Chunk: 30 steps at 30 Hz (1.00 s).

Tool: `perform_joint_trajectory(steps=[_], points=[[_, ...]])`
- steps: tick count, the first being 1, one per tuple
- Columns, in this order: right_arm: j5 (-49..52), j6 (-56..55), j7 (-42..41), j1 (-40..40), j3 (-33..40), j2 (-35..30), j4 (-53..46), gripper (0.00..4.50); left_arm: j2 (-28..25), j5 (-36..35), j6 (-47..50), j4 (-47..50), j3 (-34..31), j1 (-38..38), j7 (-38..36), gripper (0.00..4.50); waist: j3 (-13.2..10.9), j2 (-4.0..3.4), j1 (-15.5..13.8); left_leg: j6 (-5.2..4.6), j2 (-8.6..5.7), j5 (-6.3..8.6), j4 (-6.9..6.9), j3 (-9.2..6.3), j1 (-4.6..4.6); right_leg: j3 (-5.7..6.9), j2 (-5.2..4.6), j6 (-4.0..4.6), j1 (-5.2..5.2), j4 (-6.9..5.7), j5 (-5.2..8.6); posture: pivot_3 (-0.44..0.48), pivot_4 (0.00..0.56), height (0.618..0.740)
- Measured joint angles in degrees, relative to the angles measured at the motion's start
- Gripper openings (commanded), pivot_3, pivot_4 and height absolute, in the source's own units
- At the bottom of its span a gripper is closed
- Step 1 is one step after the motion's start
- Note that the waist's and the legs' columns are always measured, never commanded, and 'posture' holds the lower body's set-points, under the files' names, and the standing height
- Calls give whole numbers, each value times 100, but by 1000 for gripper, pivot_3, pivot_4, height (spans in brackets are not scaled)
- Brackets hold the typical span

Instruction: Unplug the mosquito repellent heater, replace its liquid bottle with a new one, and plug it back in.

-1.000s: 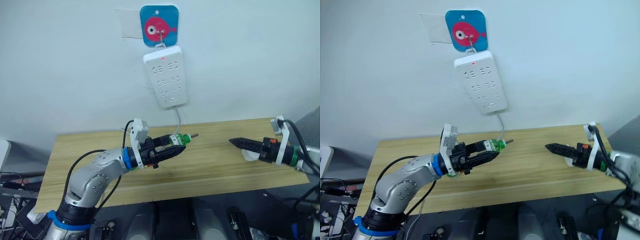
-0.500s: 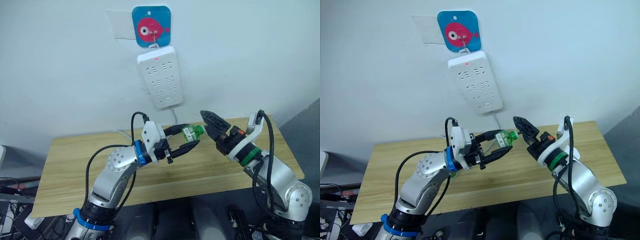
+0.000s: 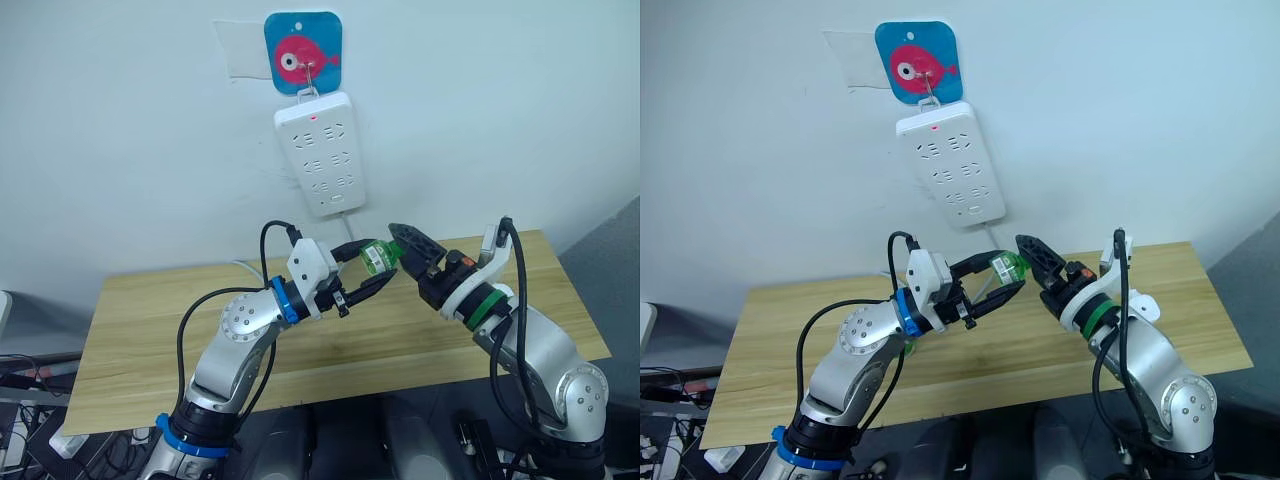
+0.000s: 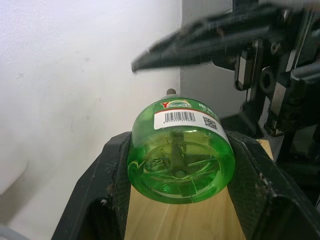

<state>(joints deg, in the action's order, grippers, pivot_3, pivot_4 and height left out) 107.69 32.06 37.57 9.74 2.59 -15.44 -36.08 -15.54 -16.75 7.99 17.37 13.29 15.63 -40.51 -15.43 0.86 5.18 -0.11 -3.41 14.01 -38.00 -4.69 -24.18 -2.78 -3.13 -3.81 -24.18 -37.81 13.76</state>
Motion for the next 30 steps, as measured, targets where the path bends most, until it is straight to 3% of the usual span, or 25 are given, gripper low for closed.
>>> perform_joint_trajectory(steps=[4,10,11,13,17,18,21,30], points=[[4,-84,-51,24,-70,-135,-4,852,15,20,13,-1,23,13,-5,2256,0,0,-2,0,-1,0,0,1,0,0,0,0,1,1,0,-173,274,740],[7,-211,-138,23,-174,-244,-4,830,16,20,14,-1,24,30,-14,2256,0,0,-2,0,0,0,0,0,0,0,-1,0,1,1,0,-178,270,740],[5,-241,-156,20,-191,-264,-4,830,16,20,15,-1,24,30,-13,2816,0,0,-1,0,0,0,0,0,0,0,-1,0,1,2,0,-182,259,740],[-14,-252,-187,10,-209,-297,-9,830,13,15,33,1,35,24,-25,3180,0,0,-1,0,0,0,0,0,0,0,-1,0,1,2,0,-197,245,740],[-118,-252,-307,-196,-263,-415,-19,830,-42,-6,48,36,103,-112,-125,4408,7,-3,7,0,0,0,0,1,-1,-1,-1,0,0,3,0,-287,203,740],[-161,-254,-344,-279,-261,-460,-23,830,-100,-18,53,76,95,-183,-139,4500,16,-4,18,0,0,0,1,1,0,-2,-2,0,0,3,0,-299,195,740],[-388,-257,-441,-555,-236,-612,-70,830,-302,-132,214,324,-32,-376,-144,4500,58,-10,88,0,1,0,1,2,-3,-2,-2,0,-1,4,0,-325,173,740],[-1507,-199,-801,-621,-111,-1090,-132,830,-965,-479,579,761,-418,-711,-373,4500,199,-24,279,-1,-3,1,4,5,2,-2,7,-6,5,9,4,-315,182,740]])
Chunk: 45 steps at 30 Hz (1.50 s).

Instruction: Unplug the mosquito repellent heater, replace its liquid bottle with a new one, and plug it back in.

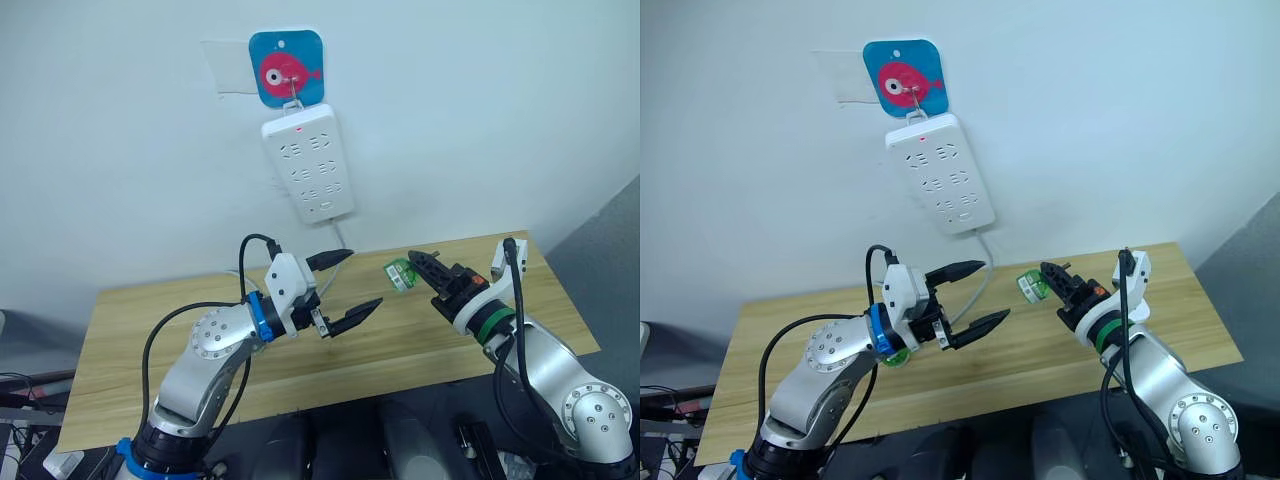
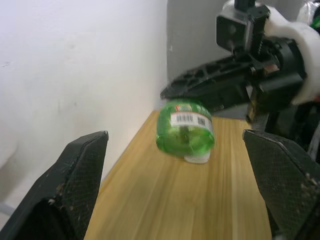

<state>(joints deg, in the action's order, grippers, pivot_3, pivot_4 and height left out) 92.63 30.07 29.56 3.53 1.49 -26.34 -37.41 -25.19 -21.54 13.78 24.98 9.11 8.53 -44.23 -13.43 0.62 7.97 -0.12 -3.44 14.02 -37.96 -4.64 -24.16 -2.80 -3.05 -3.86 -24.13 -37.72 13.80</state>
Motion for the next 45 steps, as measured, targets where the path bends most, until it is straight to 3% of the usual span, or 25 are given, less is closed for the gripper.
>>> perform_joint_trajectory(steps=[6,10,12,17,24,34,45], points=[[-1179,197,-410,143,-163,-225,20,830,-228,-113,15,-99,-61,-30,-310,4500,4,-3,19,-2,0,1,-1,2,0,-2,0,0,-1,-1,2,-285,192,740],[-2458,310,-823,282,-416,-374,138,830,-335,-220,89,-263,-70,117,-538,4500,1,1,-4,-3,-1,2,-1,0,0,1,0,0,-1,-1,2,-214,255,740],[-3142,298,-1075,334,-533,-475,274,830,-420,-262,134,-344,-74,220,-657,4500,-10,3,-11,-3,-2,2,0,2,1,0,0,-1,-1,1,2,-189,228,740],[-4758,129,-1891,178,-908,-626,426,830,-617,-314,323,-343,-59,239,-853,4500,-10,5,-67,-6,0,4,1,-2,3,2,0,-1,-1,-2,5,-150,255,740],[-6375,-462,-2472,18,-1056,-353,960,830,-625,-253,326,-342,-48,217,-901,4500,-12,7,-236,-6,-1,4,1,2,16,-4,-1,0,6,-3,5,-110,273,740],[-8044,-1861,-2974,-45,-974,307,2945,830,-587,-73,346,-370,175,343,-889,4500,-43,21,-325,-5,-2,4,1,4,23,-6,-5,0,9,-8,5,-79,303,740],[-8714,-3355,-3331,1024,-482,773,5977,830,-396,15,459,-518,197,552,-781,4500,-145,32,-318,-5,0,3,1,9,30,-13,-5,4,8,-21,6,-50,308,740]])
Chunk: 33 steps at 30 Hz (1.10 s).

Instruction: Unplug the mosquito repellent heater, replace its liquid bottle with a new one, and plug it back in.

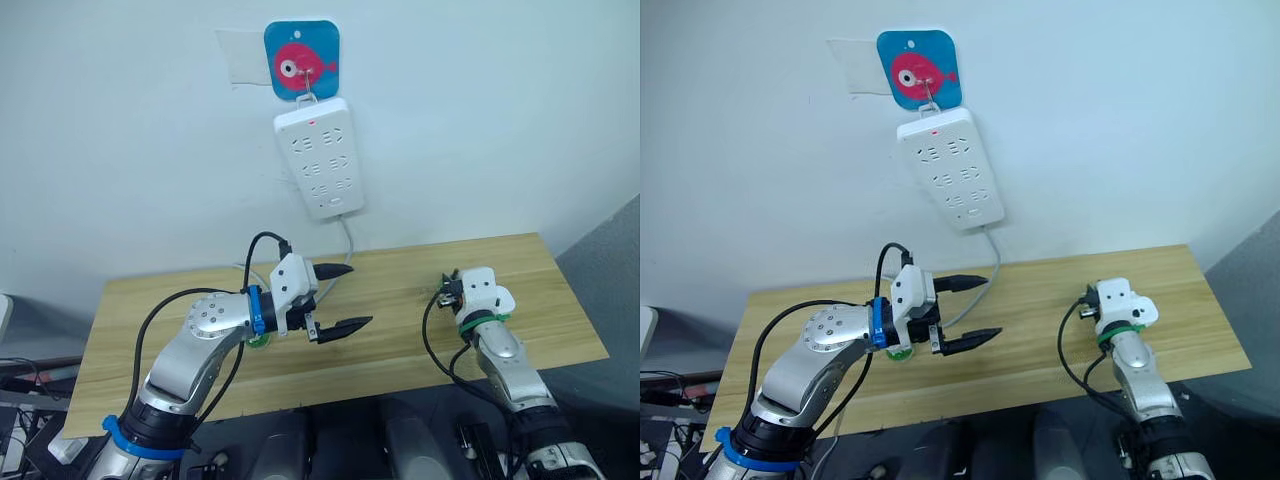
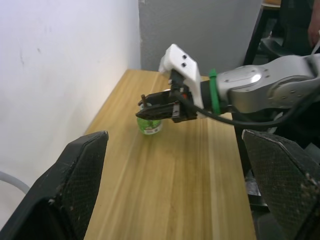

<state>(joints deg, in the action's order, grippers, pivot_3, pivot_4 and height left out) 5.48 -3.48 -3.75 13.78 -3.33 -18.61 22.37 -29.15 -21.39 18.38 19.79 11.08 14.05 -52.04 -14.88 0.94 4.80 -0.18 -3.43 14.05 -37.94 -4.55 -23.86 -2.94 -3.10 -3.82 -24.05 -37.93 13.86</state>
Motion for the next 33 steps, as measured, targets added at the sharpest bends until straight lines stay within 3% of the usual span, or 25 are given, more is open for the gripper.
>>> perform_joint_trajectory(steps=[5,12,16,25,29,33], points=[[-77,-408,-102,289,160,131,603,830,-43,-6,69,132,-4,-117,3,4500,-11,-1,-3,0,0,0,1,-1,0,-1,-2,0,-1,-1,0,-45,299,740],[-151,-507,-255,187,248,170,698,3221,-61,-15,121,258,-4,-209,12,4500,-12,-2,-13,1,-1,0,1,-2,0,0,-4,0,0,0,0,-58,295,740],[-144,-352,-386,-284,352,135,96,4455,-50,-19,119,278,-12,-305,43,4500,-11,-2,-12,1,0,0,2,-2,0,-3,-6,0,-1,2,0,-76,284,740],[61,964,-1026,-2079,439,-315,-3061,4455,282,39,-14,762,-495,-1606,1033,4500,-12,-3,-10,5,5,4,5,-1,1,-19,-15,-1,-1,10,1,-91,284,740],[479,1764,-1620,-2213,176,-554,-4347,4455,602,401,-658,892,-806,-2499,1617,4500,-12,-3,0,10,10,7,8,-1,1,-21,-14,0,-1,15,1,-93,281,740],[831,2320,-2212,-1878,-141,-743,-4823,4455,767,640,-1073,1016,-1123,-3205,2036,4500,-10,6,-21,11,9,8,6,0,0,-16,-14,-1,3,26,1,-129,248,740]])
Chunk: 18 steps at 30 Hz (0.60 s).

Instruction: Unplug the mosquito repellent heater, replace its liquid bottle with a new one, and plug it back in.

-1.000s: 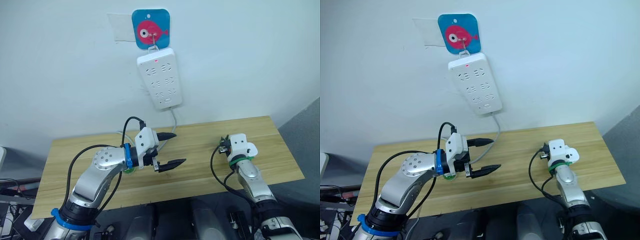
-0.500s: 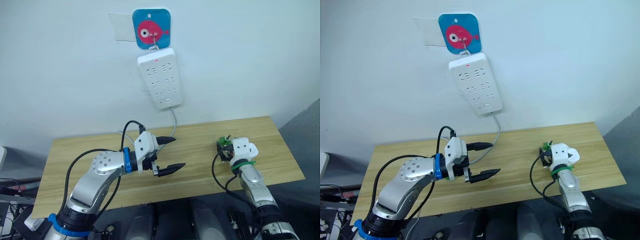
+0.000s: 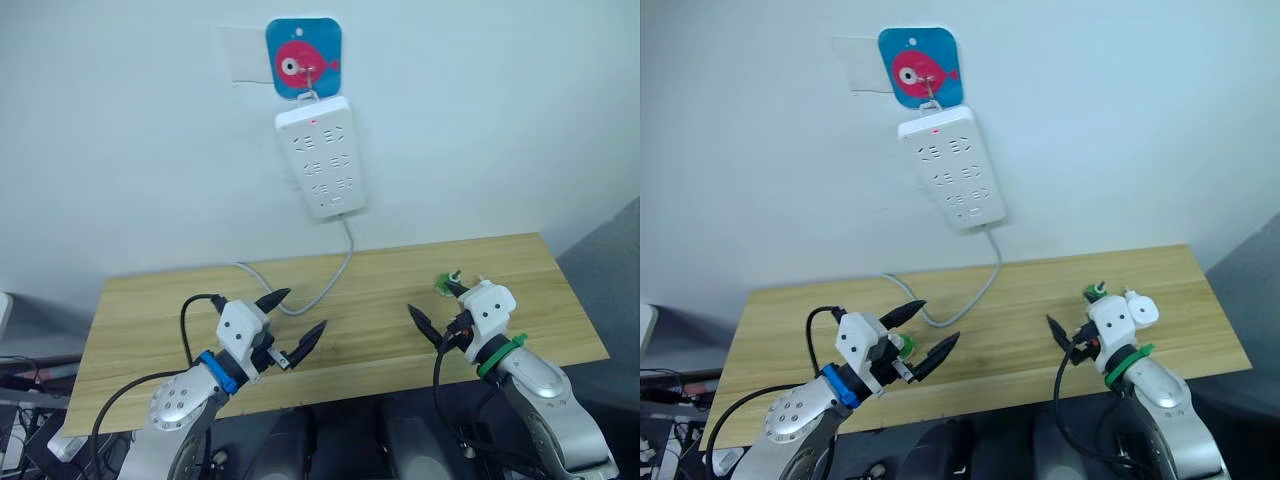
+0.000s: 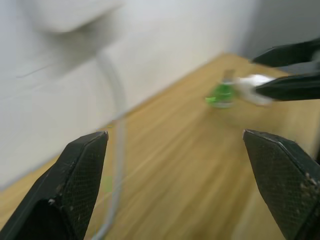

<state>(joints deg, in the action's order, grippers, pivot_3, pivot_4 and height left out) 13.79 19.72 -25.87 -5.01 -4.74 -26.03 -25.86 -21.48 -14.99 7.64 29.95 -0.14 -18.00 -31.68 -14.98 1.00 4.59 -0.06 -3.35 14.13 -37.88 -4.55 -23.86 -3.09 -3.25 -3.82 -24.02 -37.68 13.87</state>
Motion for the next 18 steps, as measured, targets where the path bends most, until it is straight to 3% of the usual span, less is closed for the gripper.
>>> perform_joint_trajectory(steps=[5,9,18], points=[[365,404,-905,884,-240,-411,-90,4455,450,94,-587,49,-408,-898,445,4500,-7,10,7,-1,-1,2,-1,-1,-5,14,-4,-1,0,9,0,-115,285,740],[622,552,-1620,1576,-384,-681,-62,4455,825,272,-1059,-320,-517,-1049,803,4500,-47,29,-11,-1,1,2,0,-15,-8,37,-4,1,12,24,1,-89,300,740],[766,565,-2427,2071,-608,-867,209,4455,1183,889,-2271,-1787,-435,-914,1163,4500,-51,32,-140,-10,2,9,2,-28,-7,55,-12,2,29,57,-2,-62,306,740]])
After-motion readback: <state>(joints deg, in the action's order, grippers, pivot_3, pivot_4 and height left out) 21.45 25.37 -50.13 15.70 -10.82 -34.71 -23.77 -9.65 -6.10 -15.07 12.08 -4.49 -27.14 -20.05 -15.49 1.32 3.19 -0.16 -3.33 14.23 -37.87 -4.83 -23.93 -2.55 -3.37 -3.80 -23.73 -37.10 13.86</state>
